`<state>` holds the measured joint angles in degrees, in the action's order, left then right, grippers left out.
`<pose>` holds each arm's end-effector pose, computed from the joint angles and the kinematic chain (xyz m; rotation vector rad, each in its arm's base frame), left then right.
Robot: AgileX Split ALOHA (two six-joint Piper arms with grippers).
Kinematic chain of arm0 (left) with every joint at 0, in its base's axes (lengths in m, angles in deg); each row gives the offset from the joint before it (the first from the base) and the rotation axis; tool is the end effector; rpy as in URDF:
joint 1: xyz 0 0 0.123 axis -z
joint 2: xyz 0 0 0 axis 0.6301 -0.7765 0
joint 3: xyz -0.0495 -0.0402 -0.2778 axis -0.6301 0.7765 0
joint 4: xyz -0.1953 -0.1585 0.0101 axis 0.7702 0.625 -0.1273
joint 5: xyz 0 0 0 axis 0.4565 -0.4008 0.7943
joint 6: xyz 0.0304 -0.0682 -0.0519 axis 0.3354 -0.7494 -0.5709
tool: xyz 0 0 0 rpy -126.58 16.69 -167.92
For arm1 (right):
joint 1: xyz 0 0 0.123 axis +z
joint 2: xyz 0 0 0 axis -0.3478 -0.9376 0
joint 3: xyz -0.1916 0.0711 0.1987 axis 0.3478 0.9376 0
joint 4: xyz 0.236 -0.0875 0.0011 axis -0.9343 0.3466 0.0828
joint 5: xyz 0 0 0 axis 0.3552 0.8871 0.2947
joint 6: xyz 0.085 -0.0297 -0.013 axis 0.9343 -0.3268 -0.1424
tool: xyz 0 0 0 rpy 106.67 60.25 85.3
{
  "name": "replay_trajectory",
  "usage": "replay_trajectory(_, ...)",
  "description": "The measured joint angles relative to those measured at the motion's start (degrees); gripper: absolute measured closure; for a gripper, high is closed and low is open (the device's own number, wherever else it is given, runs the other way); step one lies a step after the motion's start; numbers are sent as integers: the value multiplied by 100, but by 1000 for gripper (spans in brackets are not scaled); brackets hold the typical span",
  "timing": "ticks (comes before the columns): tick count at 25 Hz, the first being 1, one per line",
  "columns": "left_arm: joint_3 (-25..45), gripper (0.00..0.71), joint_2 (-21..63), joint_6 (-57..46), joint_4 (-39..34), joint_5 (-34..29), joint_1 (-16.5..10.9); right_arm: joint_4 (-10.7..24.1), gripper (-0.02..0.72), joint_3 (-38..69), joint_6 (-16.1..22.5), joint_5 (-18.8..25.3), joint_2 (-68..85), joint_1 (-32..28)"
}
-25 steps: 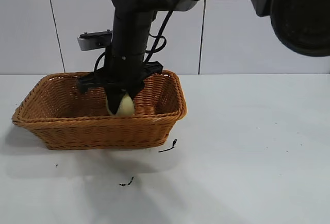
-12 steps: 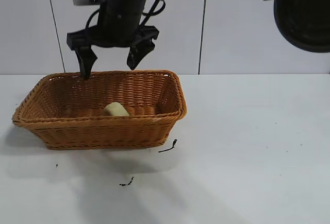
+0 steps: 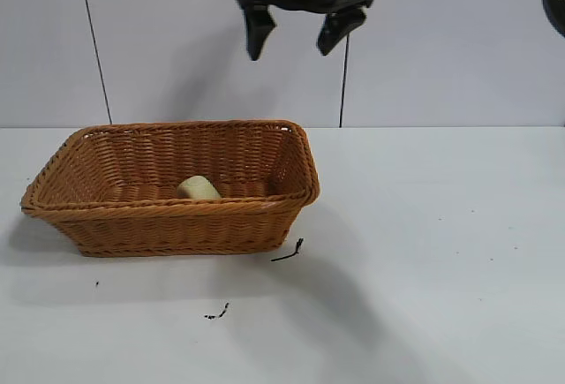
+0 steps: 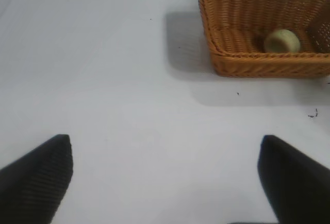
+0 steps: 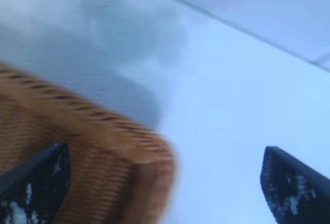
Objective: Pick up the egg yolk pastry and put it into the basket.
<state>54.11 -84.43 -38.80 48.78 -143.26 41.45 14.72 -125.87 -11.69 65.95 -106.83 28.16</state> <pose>-0.0064 0.0064 0.2773 -0.0271 2.0397 0.0261 0.5332 0.0769 0.2695 -0.1766 2.5312 0.1094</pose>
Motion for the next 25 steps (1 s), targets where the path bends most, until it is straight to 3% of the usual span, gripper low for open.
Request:
replay_trajectory(7,0,14,0,0,0,0,0,-16,10,26,-21,0,17,-662)
replay_trajectory(12,0,14,0,0,0,0,0,64,10,700,-87,-6,472,-781)
replay_trajectory(16,0,14,0,0,0,0,0,143,10,1943,-187,-12,1263,-789)
replay_trajectory(25,0,14,0,0,0,0,0,-40,10,5733,-384,-23,4135,-789)
